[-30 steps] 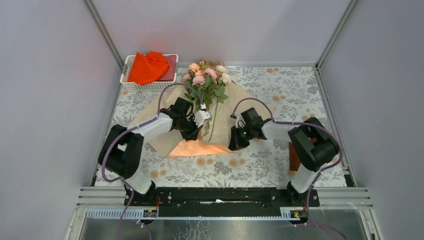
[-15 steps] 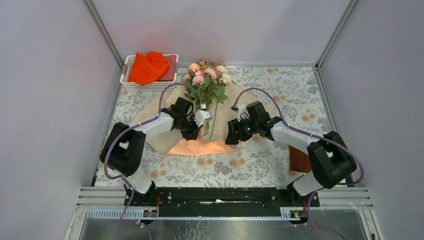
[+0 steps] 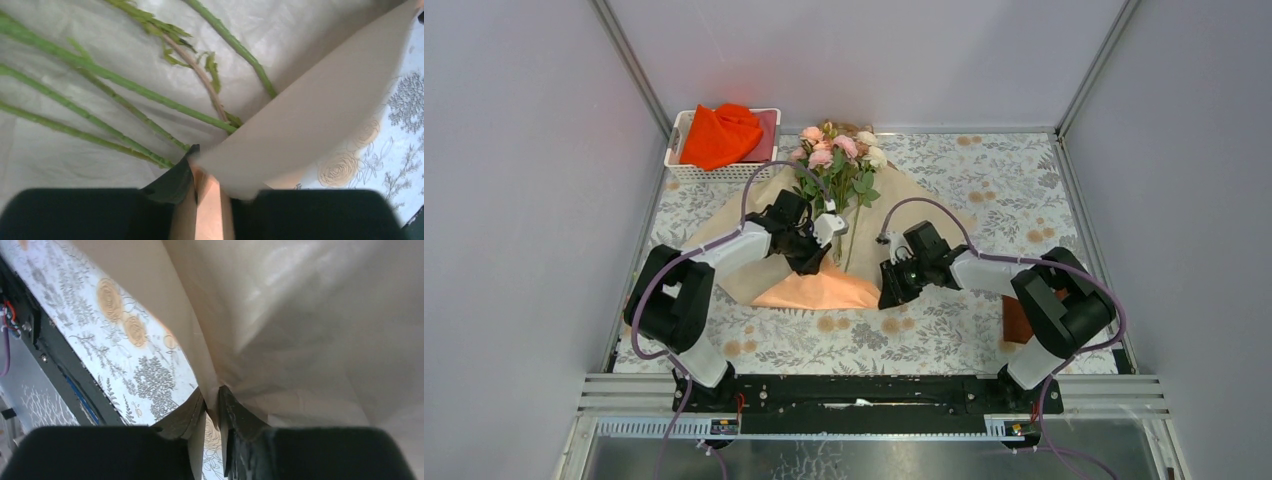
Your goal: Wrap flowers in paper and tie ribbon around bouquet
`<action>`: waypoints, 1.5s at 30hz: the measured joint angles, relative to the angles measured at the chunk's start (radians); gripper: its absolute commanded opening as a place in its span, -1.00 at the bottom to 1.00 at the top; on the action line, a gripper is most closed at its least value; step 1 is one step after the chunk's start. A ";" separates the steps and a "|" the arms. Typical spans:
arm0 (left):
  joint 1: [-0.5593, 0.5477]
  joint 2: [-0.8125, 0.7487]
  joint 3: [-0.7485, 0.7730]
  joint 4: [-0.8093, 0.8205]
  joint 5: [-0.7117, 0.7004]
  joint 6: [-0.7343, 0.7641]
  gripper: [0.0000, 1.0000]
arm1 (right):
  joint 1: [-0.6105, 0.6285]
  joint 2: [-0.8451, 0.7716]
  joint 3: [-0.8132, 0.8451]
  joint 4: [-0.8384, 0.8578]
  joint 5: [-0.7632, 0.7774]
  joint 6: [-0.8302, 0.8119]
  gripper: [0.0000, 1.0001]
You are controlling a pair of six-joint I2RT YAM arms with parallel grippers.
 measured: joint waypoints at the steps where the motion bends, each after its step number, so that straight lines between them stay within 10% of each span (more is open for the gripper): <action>1: 0.000 0.000 0.002 0.004 -0.008 -0.004 -0.20 | 0.000 0.004 -0.009 0.000 0.004 0.017 -0.64; 9: 0.010 -0.013 0.030 0.051 -0.203 -0.103 0.30 | -0.020 0.029 -0.028 0.031 0.027 0.190 -0.74; 22: -0.229 -0.320 -0.027 -0.140 -0.197 -0.029 0.13 | -0.029 0.042 -0.016 0.014 0.047 0.319 -0.64; 45: -0.226 -0.179 -0.244 0.049 -0.353 0.048 0.10 | -0.104 -0.008 0.017 -0.150 0.166 0.251 -0.49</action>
